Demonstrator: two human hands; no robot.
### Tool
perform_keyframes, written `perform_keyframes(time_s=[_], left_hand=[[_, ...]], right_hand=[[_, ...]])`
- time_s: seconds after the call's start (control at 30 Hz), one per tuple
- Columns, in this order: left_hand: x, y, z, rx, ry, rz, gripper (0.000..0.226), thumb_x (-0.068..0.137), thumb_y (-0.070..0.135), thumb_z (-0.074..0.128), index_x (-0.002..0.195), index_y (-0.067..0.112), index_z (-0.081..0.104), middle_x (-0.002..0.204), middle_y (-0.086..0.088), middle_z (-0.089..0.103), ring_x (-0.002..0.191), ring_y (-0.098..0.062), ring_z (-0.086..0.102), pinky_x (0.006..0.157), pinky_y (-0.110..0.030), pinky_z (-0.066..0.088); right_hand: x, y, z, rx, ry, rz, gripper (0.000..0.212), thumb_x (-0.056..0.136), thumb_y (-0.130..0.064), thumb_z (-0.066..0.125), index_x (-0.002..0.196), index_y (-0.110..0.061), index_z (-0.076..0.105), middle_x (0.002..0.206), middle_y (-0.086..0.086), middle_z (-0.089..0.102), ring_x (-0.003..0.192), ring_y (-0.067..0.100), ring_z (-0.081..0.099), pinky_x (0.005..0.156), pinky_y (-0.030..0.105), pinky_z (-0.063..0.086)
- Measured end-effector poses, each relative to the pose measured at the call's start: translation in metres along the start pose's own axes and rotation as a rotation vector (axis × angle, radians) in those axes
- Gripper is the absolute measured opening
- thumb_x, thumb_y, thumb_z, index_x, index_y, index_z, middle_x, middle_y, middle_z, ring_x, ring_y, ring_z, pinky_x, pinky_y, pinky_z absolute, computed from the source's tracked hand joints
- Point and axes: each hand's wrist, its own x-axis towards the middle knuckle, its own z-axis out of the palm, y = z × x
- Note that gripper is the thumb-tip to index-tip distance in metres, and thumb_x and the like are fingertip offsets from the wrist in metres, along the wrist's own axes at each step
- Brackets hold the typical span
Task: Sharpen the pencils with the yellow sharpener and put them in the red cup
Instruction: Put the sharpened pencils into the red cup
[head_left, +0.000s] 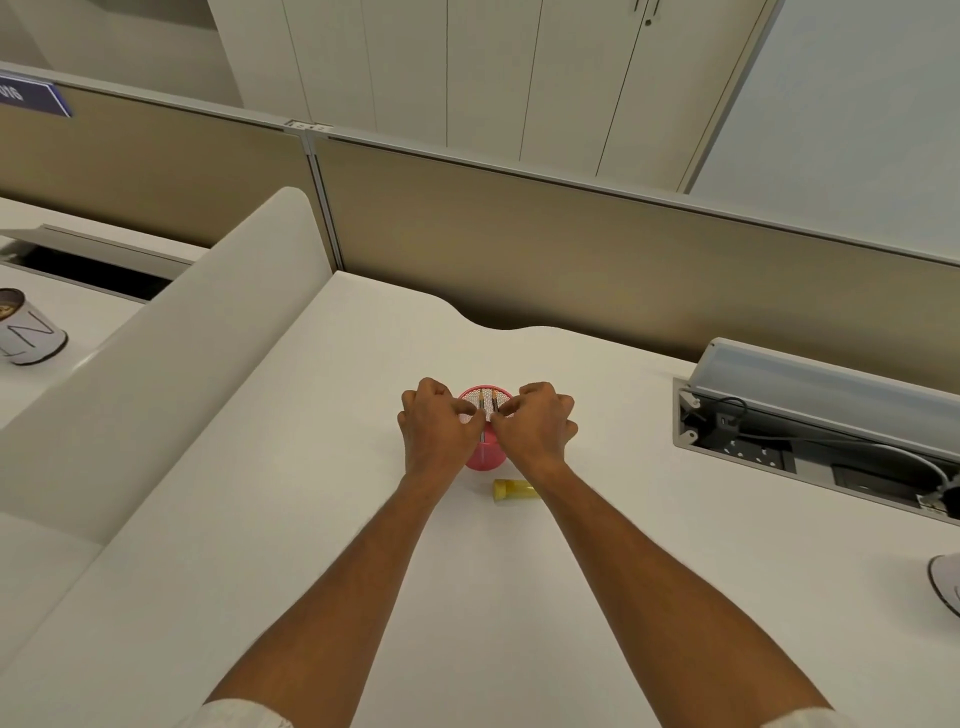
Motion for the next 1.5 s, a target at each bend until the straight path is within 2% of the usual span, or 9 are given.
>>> perform_keyframes(time_s=[0.23, 0.4, 0.67, 0.83, 0.97, 1.13, 1.27, 1.37, 1.5], left_hand=[[-0.016, -0.005, -0.004, -0.174, 0.108, 0.100, 0.020, 0.087, 0.029, 0.080, 0.098, 0.013, 0.082, 0.099, 0.000, 0.056, 0.099, -0.020, 0.049, 0.073, -0.033, 0.050], [-0.020, -0.007, -0.008, -0.236, 0.159, 0.152, 0.018, 0.088, 0.029, 0.079, 0.099, 0.015, 0.081, 0.099, 0.003, 0.055, 0.098, -0.017, 0.050, 0.068, -0.011, 0.036], [-0.020, -0.012, -0.010, -0.293, 0.229, 0.170, 0.033, 0.097, 0.044, 0.064, 0.098, 0.014, 0.079, 0.096, 0.000, 0.060, 0.094, -0.023, 0.058, 0.070, -0.042, 0.057], [-0.028, -0.009, -0.010, -0.299, 0.197, 0.171, 0.058, 0.099, 0.059, 0.042, 0.112, 0.014, 0.076, 0.106, -0.004, 0.062, 0.103, -0.021, 0.058, 0.074, -0.029, 0.056], [-0.040, -0.004, -0.008, -0.257, 0.166, 0.188, 0.051, 0.103, 0.050, 0.040, 0.129, 0.015, 0.068, 0.122, -0.005, 0.063, 0.116, -0.020, 0.052, 0.081, -0.028, 0.052], [-0.072, 0.005, 0.005, -0.203, 0.088, 0.289, 0.049, 0.102, 0.051, 0.043, 0.129, 0.015, 0.062, 0.126, -0.006, 0.062, 0.115, -0.024, 0.050, 0.086, -0.038, 0.056], [-0.100, 0.003, 0.022, -0.096, 0.028, 0.386, 0.047, 0.103, 0.049, 0.047, 0.132, 0.015, 0.061, 0.130, -0.002, 0.062, 0.118, -0.021, 0.051, 0.094, -0.041, 0.053], [-0.127, -0.009, 0.039, -0.004, -0.032, 0.432, 0.050, 0.102, 0.048, 0.051, 0.136, 0.013, 0.059, 0.137, -0.004, 0.060, 0.126, -0.022, 0.052, 0.101, -0.042, 0.052], [-0.155, -0.034, 0.053, 0.159, -0.110, 0.466, 0.061, 0.102, 0.048, 0.052, 0.149, 0.010, 0.048, 0.158, -0.010, 0.046, 0.148, -0.027, 0.037, 0.118, -0.043, 0.038]], right_hand=[[-0.006, -0.006, 0.006, -0.093, -0.015, 0.055, 0.036, 0.087, -0.032, 0.074, 0.114, -0.009, 0.064, 0.120, 0.005, 0.063, 0.122, 0.026, 0.045, 0.094, 0.043, 0.036], [-0.007, -0.010, 0.008, -0.170, -0.039, 0.078, 0.046, 0.089, -0.040, 0.073, 0.122, -0.011, 0.061, 0.124, 0.005, 0.062, 0.124, 0.025, 0.047, 0.098, 0.044, 0.039], [-0.008, -0.008, 0.002, -0.022, -0.059, 0.019, 0.030, 0.089, -0.026, 0.072, 0.113, -0.008, 0.069, 0.122, 0.007, 0.064, 0.126, 0.027, 0.048, 0.094, 0.043, 0.046], [-0.017, 0.009, -0.020, 0.125, 0.021, -0.136, 0.017, 0.091, -0.018, 0.071, 0.105, -0.011, 0.077, 0.135, 0.005, 0.060, 0.134, 0.025, 0.041, 0.100, 0.036, 0.043], [-0.023, 0.029, -0.044, 0.198, 0.084, -0.186, 0.012, 0.090, -0.017, 0.073, 0.101, -0.013, 0.078, 0.131, 0.005, 0.062, 0.129, 0.023, 0.046, 0.089, 0.019, 0.030], [-0.032, 0.073, -0.071, 0.251, 0.103, -0.164, 0.006, 0.087, -0.019, 0.076, 0.092, -0.016, 0.078, 0.120, 0.005, 0.069, 0.115, 0.021, 0.061, 0.101, 0.037, 0.047], [-0.051, 0.110, -0.091, 0.307, 0.094, -0.123, 0.004, 0.086, -0.016, 0.077, 0.090, -0.016, 0.077, 0.103, -0.003, 0.072, 0.091, 0.009, 0.063, 0.084, 0.019, 0.051], [-0.067, 0.139, -0.103, 0.290, 0.029, -0.073, 0.003, 0.088, -0.018, 0.075, 0.090, -0.018, 0.077, 0.093, -0.007, 0.075, 0.085, 0.005, 0.069, 0.079, 0.020, 0.055], [-0.091, 0.171, -0.117, 0.282, -0.032, -0.065, 0.005, 0.088, -0.015, 0.075, 0.091, -0.015, 0.079, 0.086, -0.008, 0.077, 0.082, 0.002, 0.071, 0.073, 0.006, 0.051]])
